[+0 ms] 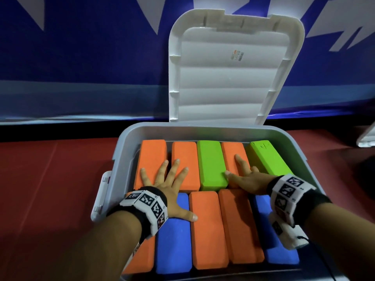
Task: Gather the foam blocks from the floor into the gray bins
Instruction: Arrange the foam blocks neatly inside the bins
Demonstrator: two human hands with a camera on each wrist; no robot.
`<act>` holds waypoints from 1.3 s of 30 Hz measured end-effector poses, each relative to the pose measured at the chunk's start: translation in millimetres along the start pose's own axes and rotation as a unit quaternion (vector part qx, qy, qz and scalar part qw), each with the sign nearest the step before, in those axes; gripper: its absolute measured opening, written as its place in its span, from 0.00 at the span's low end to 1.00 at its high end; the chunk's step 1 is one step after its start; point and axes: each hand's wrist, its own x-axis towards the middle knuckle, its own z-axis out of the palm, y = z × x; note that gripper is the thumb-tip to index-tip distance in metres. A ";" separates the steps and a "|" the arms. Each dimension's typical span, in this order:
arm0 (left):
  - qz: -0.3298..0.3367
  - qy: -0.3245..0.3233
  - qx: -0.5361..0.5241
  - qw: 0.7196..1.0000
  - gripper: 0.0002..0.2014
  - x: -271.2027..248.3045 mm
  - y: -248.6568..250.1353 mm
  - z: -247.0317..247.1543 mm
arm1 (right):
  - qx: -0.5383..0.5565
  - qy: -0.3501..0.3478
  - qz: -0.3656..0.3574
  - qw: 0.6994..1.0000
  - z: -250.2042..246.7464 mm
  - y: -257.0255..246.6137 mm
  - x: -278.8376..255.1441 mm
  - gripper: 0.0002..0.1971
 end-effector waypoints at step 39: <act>-0.110 0.026 -0.197 0.974 0.72 -19.0 -9.3 -13.8 | 0.108 0.098 0.121 0.982 0.4 54.6 1.2 0.42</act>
